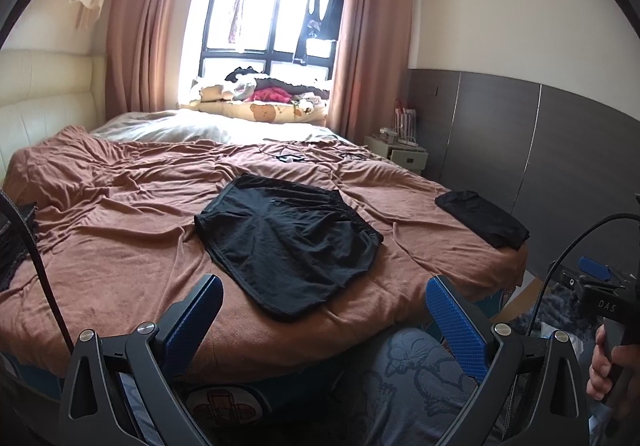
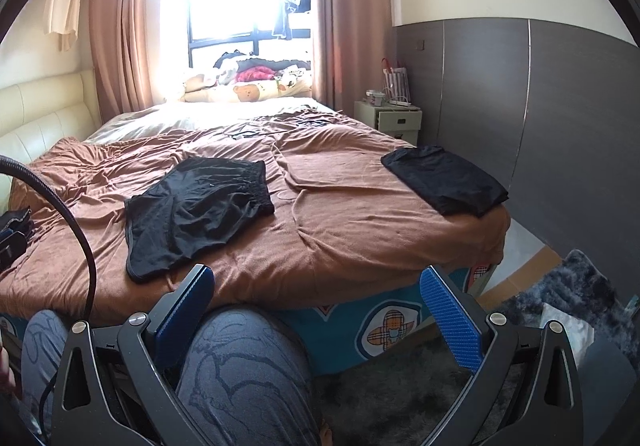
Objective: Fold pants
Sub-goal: 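Move both tools down to the black shorts, left at the leg hem, right at the waistband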
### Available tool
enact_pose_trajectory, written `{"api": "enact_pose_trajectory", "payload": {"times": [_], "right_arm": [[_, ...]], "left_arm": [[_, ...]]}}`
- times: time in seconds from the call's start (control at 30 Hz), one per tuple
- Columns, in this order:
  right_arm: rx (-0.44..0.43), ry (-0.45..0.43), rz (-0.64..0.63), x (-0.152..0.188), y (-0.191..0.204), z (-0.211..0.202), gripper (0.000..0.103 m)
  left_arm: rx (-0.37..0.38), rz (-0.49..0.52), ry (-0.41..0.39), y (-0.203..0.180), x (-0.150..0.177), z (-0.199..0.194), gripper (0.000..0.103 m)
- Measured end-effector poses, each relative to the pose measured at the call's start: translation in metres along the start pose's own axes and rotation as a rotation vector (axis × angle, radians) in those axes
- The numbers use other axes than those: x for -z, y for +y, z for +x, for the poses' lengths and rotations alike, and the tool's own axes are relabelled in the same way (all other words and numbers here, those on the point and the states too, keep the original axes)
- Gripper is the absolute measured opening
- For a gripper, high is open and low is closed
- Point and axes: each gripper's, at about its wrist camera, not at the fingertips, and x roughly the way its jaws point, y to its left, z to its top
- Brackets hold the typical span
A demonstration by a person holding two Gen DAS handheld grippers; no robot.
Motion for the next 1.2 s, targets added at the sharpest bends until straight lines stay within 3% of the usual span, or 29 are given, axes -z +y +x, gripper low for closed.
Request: {"api": "enact_pose_trajectory", "payload": {"times": [0.33, 0.53, 0.83, 1.07, 1.2], "right_arm": [[0.038, 0.036, 0.04, -0.016, -0.007, 0.045, 0.103], [0.06, 0.043, -0.019, -0.025, 0.011, 0.068, 0.103], [-0.005, 0.116, 0.024, -0.031, 0.009, 0.114, 0.103], [-0.067, 0.193, 0.058, -0.039, 0.002, 0.148, 0.103], [-0.12, 0.215, 0.043, -0.041, 0.005, 0.165, 0.103]], "left_arm": [[-0.028, -0.035, 0.064, 0.016, -0.009, 0.039, 0.102], [-0.049, -0.078, 0.115, 0.031, -0.01, 0.064, 0.102], [-0.063, -0.156, 0.184, 0.059, -0.006, 0.098, 0.102], [-0.067, -0.259, 0.268, 0.088, 0.006, 0.13, 0.088], [-0.059, -0.318, 0.303, 0.101, 0.013, 0.144, 0.087]]}}
